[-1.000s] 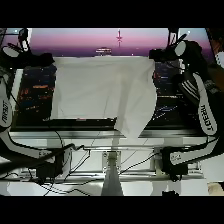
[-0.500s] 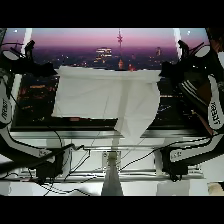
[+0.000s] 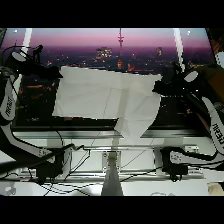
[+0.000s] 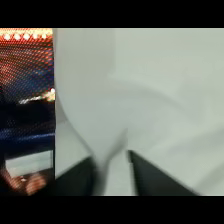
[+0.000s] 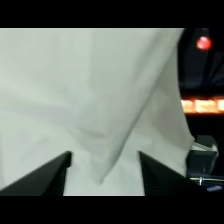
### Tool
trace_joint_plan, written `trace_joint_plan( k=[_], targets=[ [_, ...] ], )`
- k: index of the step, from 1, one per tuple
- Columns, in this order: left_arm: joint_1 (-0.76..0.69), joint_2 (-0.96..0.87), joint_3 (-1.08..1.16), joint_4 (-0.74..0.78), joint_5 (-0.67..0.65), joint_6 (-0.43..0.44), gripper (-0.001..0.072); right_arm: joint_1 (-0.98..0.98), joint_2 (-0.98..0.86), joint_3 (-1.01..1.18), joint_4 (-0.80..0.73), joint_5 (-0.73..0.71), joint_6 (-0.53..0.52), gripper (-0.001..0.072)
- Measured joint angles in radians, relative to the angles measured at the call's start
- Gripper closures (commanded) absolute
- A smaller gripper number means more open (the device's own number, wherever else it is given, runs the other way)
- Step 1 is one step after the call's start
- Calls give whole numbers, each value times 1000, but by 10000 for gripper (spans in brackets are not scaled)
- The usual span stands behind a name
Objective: Fold the clothes and pants, and hang the long-sleeved shirts on hangers.
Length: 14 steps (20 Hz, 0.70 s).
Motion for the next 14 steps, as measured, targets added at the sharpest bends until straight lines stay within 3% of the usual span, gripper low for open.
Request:
trace_joint_plan(
  k=[5,8,11,14],
  targets=[
    [53,49,2,49,-107,-2,9,6,111,-33,-114,-18,25,274],
    [127,88,-22,109,-191,-58,9,8,234,-39,-205,-3,37,274],
    [201,143,-155,97,-252,-76,9,8,349,-40,-251,14,42,274],
    [254,241,-389,33,-197,-16,11,8,426,-43,-295,24,45,275]
  ],
)
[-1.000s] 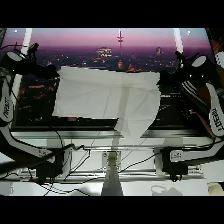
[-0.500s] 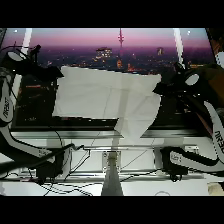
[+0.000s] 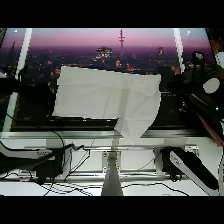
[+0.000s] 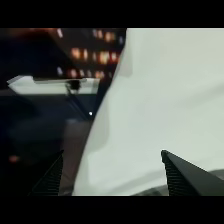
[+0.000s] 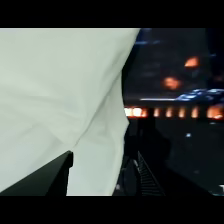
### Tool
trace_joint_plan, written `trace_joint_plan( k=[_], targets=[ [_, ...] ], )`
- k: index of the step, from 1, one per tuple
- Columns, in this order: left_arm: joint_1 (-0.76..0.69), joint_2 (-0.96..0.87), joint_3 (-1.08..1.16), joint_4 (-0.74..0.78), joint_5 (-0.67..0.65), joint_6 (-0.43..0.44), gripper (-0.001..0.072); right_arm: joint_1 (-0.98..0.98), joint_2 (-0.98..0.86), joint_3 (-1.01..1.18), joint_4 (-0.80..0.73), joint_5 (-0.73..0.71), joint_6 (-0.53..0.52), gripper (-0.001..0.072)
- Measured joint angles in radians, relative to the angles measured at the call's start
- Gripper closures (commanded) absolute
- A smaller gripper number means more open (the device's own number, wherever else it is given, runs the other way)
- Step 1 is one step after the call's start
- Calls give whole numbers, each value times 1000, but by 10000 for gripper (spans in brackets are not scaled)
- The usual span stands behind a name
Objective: Fold the clothes and pants, and hang the long-sleeved shirts on hangers.
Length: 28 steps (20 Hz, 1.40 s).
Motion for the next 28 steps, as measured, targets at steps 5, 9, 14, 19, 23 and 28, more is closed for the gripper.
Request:
trace_joint_plan(
  k=[5,9,14,19,23,28],
  targets=[
    [39,116,-303,-70,131,110,356,0,39,-31,-64,50,0,275],
    [46,137,-379,-77,177,159,613,0,47,-97,-86,154,1,405],
    [48,144,-401,-77,193,203,686,0,50,-241,-45,280,1,406],
    [48,145,-405,-76,198,218,686,0,50,-402,180,298,1,263],
    [48,145,-406,-75,200,221,686,0,50,-525,320,270,4,268],
    [48,145,-406,-74,204,222,687,0,38,-654,495,169,8,468]
  ],
)
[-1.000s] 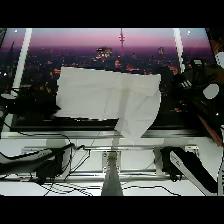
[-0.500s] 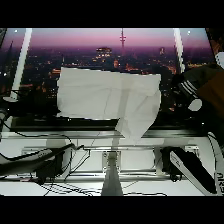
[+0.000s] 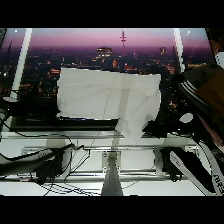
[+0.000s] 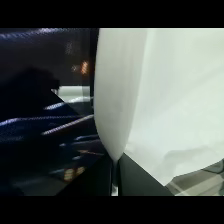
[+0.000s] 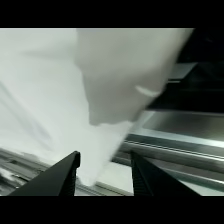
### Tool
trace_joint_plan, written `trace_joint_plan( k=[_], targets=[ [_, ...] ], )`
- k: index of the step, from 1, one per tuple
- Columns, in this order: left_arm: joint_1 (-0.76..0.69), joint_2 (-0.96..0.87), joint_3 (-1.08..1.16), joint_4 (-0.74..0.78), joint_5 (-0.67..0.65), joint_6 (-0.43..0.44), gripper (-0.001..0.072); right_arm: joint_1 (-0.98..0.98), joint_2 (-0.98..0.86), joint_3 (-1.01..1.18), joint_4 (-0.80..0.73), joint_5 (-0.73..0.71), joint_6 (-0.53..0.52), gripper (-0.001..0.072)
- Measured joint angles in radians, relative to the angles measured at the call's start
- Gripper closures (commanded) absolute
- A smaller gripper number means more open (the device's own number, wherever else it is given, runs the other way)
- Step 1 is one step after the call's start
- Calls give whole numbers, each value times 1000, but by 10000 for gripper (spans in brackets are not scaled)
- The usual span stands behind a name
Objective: Fold the clothes and pants, and hang the long-sleeved shirts on hangers.
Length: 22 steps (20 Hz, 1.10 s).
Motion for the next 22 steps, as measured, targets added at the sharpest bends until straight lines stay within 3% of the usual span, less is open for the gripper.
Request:
trace_joint_plan(
  k=[2,8,14,17,22],
  targets=[
    [0,0,0,0,1,0,687,0,-8,-23,30,-58,-5,693],
    [0,-1,65,8,-19,-2,689,0,-15,60,70,-125,-116,700],
    [-34,1,307,-145,-124,-35,692,0,-21,328,171,-111,-152,701],
    [-112,0,394,-185,-6,-76,692,0,-60,416,210,-235,-120,701],
    [-267,-45,452,-218,364,-148,690,1,-240,536,292,-449,-67,699]
  ],
)
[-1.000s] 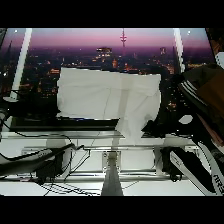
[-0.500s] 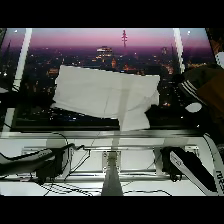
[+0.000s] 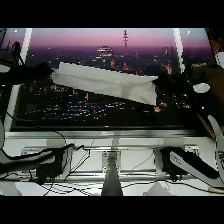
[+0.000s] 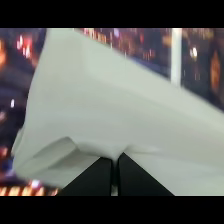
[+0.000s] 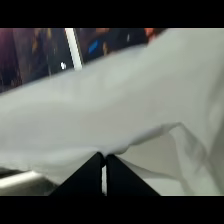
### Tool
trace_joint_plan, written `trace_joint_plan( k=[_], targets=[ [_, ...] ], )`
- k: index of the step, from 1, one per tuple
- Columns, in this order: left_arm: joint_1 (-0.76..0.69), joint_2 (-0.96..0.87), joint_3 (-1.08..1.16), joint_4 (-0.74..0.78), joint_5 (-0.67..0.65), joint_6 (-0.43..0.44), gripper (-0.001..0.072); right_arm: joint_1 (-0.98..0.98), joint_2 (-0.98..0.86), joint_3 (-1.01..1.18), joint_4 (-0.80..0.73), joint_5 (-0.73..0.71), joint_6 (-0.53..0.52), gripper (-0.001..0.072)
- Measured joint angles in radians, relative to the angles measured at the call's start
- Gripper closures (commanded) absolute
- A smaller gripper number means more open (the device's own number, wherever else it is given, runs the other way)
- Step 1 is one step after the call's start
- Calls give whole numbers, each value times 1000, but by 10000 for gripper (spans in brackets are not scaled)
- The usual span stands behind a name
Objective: Fold the clothes and pants, and hang the long-sleeved shirts on hangers.
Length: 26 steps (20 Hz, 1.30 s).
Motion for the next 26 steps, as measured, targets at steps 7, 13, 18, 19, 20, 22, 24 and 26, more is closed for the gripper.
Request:
trace_joint_plan(
  k=[7,13,18,19,20,22,24,26],
  targets=[
    [-136,-130,55,-24,306,-21,-3,0,-191,109,8,-144,6,29],
    [-15,-154,64,37,190,-22,126,0,-216,122,-145,-122,5,30],
    [80,-242,109,77,-57,-55,124,0,-221,124,-181,-114,5,29],
    [81,-266,121,72,-86,-56,124,0,-222,124,-185,-108,5,30],
    [77,-291,134,66,-108,-56,124,0,-222,124,-186,-101,5,29],
    [56,-331,162,44,-132,-38,145,0,-222,128,-190,-86,4,30],
    [31,-356,179,40,-134,-6,574,0,-221,145,-192,-77,3,59],
    [12,-369,200,54,-148,26,690,0,-221,180,-193,-72,-8,336]
  ],
)
